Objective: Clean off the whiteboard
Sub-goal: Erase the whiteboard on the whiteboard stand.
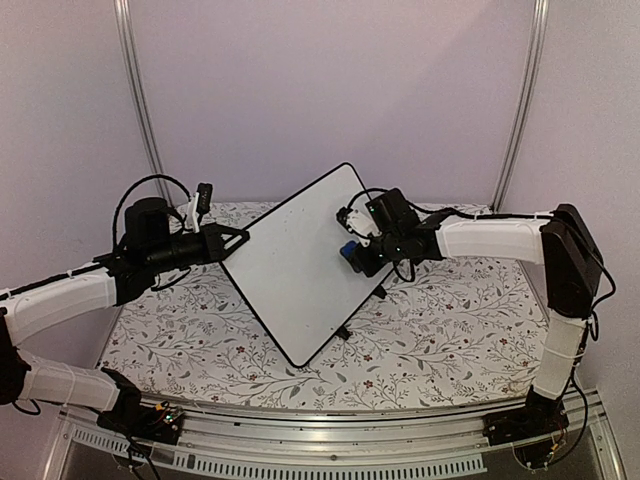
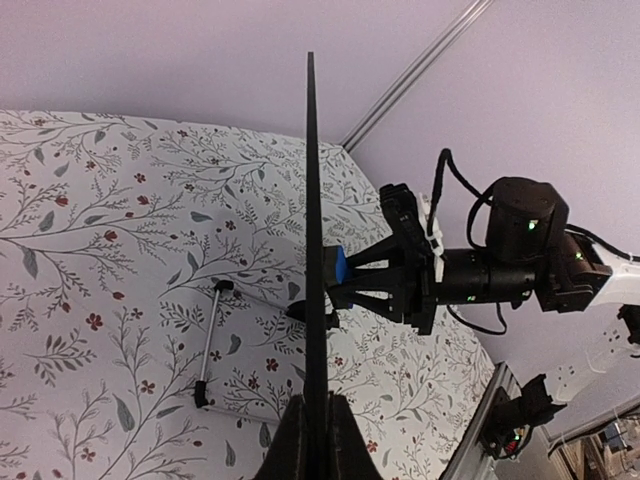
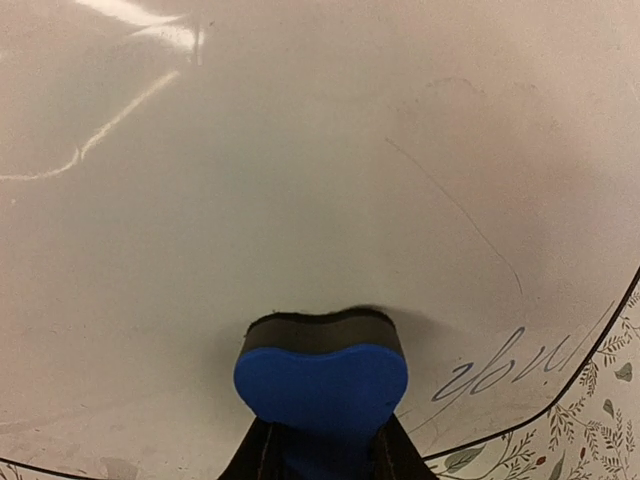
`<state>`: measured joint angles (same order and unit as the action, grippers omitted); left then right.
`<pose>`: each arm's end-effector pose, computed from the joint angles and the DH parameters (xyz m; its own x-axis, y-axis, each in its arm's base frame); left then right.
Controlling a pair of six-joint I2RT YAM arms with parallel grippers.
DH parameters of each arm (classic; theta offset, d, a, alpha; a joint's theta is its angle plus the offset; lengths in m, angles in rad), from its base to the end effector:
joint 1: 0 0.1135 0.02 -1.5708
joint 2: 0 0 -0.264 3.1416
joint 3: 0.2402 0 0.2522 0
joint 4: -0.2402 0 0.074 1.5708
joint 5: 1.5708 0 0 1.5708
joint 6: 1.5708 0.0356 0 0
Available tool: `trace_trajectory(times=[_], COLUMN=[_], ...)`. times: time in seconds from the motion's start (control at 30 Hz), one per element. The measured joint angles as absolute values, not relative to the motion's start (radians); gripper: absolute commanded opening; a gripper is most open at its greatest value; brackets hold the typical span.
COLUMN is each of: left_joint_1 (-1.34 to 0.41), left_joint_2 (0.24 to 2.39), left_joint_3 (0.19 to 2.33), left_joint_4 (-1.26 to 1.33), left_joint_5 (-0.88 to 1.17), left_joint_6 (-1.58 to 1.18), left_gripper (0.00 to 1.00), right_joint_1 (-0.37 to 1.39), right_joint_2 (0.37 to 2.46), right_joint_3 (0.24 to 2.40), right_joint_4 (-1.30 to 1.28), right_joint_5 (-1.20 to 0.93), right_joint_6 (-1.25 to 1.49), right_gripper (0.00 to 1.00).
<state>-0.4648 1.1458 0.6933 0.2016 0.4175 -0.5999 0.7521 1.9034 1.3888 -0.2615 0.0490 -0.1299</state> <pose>0.2267 -0.1298 0.2744 -0.6127 -0.2701 -0.7427 0.5027 0.5920 -0.6300 0.3131 0.2905 0.2179 -0.4222 -0.5721 -0.7032 -0.7175 0.6849 -0.1265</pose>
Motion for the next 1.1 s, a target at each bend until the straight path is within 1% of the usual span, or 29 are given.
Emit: trace_trajectory(times=[0.33,0.47,0.63,0.83,0.97,1.1], left_joint_1=[-0.465,-0.465,-0.465,-0.465,-0.465,-0.465], left_joint_2=[1.146,1.146,1.146,1.146,1.146,1.146], left_joint_3=[0.693,0.693,0.693,0.693,0.693,0.693], left_joint_4=[0.194,0.196,0.197,0.199,0.198,0.196], left_joint_5=[0.411,0.414,0.416,0.414,0.414,0.411], left_joint_6=[-0.602,-0.603,-0.603,-0.603,-0.603,-0.603], left_gripper=[0.00,0.00,0.00,0.00,0.00,0.00], right_joint_1=[0.735,0.726,0.726,0.723,0.717,0.714], right_joint_2=[1.875,1.872,1.874,1.903,1.914,1.918], right_joint_3=[1.200,1.168,1.189,1.310,1.379,1.379], right_joint_4=[-0.164,-0.165,-0.195,-0.286,-0.282,-0.273], right_joint_5=[0.048,0.045,0.043,0.046,0.046,0.042], right_joint_6=[-0.104,-0.091,-0.091,-0.106,-0.118,-0.121], right_gripper=[0.00,0.00,0.00,0.00,0.00,0.00])
